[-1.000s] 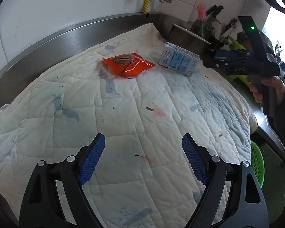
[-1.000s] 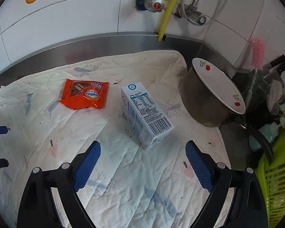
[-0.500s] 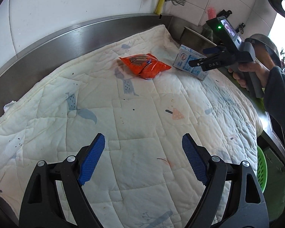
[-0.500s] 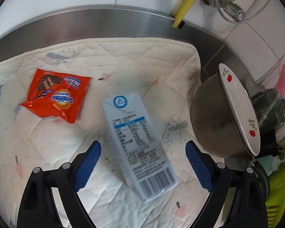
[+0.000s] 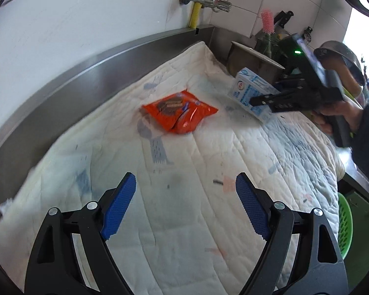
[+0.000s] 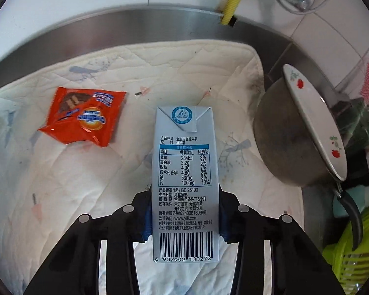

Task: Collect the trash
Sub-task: 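Grasp the white milk carton with the right tool while the left grasps the orange snack pack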

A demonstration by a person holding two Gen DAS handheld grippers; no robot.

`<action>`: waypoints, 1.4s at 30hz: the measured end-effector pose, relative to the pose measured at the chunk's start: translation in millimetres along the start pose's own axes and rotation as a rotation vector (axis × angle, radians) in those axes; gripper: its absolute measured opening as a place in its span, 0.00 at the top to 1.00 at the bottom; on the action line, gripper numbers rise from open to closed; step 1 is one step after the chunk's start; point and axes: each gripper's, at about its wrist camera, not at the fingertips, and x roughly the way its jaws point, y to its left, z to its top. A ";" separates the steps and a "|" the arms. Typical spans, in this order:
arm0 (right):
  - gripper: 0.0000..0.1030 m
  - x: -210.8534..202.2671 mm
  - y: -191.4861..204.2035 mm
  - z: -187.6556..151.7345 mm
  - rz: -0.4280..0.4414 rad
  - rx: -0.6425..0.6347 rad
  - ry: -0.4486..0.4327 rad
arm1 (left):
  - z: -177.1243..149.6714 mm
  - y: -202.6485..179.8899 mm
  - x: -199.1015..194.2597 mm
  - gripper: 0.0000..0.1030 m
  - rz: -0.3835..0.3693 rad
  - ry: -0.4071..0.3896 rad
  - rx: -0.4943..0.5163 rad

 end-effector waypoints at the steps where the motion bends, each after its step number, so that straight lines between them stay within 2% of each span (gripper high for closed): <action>1: 0.62 -7.9 -1.1 -4.9 0.003 0.014 -0.009 | 7.1 -2.7 4.5 0.20 0.006 -0.002 0.021; 8: 0.62 -62.7 -0.2 -47.7 0.013 0.050 -0.093 | 51.5 -19.7 41.3 0.20 0.028 -0.009 0.158; 11: 0.62 -87.1 3.6 -70.1 0.028 0.079 -0.125 | 66.7 -22.2 61.9 0.20 -0.005 0.021 0.183; 16: 0.62 -118.6 11.9 -104.7 0.046 0.110 -0.162 | 79.1 -28.3 90.7 0.18 0.010 0.059 0.265; 19: 0.62 -126.4 18.1 -122.6 0.058 0.129 -0.166 | 86.0 -29.9 103.4 0.17 0.055 0.056 0.312; 24: 0.62 -132.3 25.7 -152.9 0.081 0.181 -0.152 | 94.6 -25.3 122.1 0.16 0.009 0.083 0.302; 29: 0.62 -135.3 30.2 -175.4 0.086 0.220 -0.133 | 90.7 -24.5 145.0 0.16 0.031 0.124 0.339; 34: 0.62 -137.0 34.4 -192.7 0.080 0.239 -0.110 | 91.0 -18.8 153.5 0.16 0.037 0.119 0.327; 35: 0.62 -138.2 35.5 -195.0 0.080 0.245 -0.109 | 91.0 -19.1 153.7 0.20 0.040 0.114 0.326; 36: 0.62 -139.3 36.0 -197.6 0.079 0.253 -0.110 | 90.7 -19.4 154.0 0.30 0.041 0.116 0.322; 37: 0.62 -140.2 36.3 -200.3 0.080 0.264 -0.112 | 90.4 -19.3 154.8 0.33 0.043 0.124 0.319; 39: 0.62 -142.3 37.1 -205.6 0.082 0.283 -0.118 | 89.6 -19.9 152.5 0.50 0.047 0.113 0.310; 42: 0.62 -147.0 37.7 -213.6 0.085 0.308 -0.131 | 86.7 -25.9 145.0 0.68 0.058 0.096 0.310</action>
